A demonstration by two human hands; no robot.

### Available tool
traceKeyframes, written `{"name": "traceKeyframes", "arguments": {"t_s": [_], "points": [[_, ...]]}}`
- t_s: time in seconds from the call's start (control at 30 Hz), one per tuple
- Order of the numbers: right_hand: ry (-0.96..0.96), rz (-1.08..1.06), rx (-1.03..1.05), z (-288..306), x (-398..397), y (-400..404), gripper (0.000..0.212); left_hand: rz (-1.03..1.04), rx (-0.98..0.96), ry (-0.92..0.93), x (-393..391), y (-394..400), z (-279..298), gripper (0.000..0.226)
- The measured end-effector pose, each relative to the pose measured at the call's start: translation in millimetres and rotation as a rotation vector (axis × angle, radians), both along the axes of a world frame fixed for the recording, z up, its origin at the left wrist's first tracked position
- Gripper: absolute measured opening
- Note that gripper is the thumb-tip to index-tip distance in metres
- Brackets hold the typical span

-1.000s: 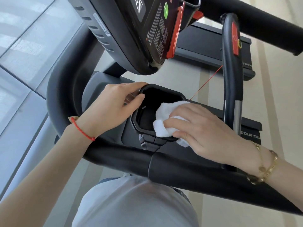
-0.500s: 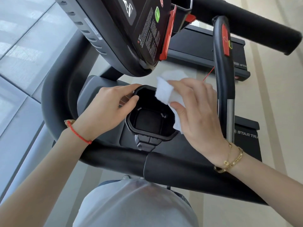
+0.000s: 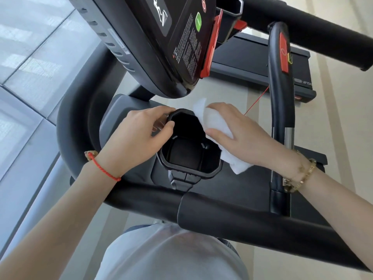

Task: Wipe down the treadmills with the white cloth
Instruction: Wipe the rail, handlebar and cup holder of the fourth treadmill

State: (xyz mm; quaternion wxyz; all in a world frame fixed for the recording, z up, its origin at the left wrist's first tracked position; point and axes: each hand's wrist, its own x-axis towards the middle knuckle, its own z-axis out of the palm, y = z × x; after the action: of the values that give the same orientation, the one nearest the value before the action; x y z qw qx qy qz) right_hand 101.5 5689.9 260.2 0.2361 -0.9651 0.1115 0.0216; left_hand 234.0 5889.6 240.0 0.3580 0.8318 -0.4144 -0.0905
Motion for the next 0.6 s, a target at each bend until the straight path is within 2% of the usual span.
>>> {"name": "traceKeyframes", "arguments": {"t_s": [0.13, 0.3, 0.47, 0.6], "points": [[0.01, 0.075, -0.099, 3, 28, 5, 0.036, 0.011, -0.009, -0.027, -3, -3, 1, 0.032], [-0.105, 0.162, -0.308, -3, 49, 23, 0.037, -0.001, -0.016, -0.05, 0, -1, -1, 0.027], [-0.04, 0.05, -0.107, 2, 19, 7, 0.04, -0.01, -0.031, -0.039, 1, 0, -1, 0.024], [0.018, 0.115, -0.139, 2, 42, 12, 0.037, -0.021, -0.043, -0.043, 1, -1, 0, 0.021]]}}
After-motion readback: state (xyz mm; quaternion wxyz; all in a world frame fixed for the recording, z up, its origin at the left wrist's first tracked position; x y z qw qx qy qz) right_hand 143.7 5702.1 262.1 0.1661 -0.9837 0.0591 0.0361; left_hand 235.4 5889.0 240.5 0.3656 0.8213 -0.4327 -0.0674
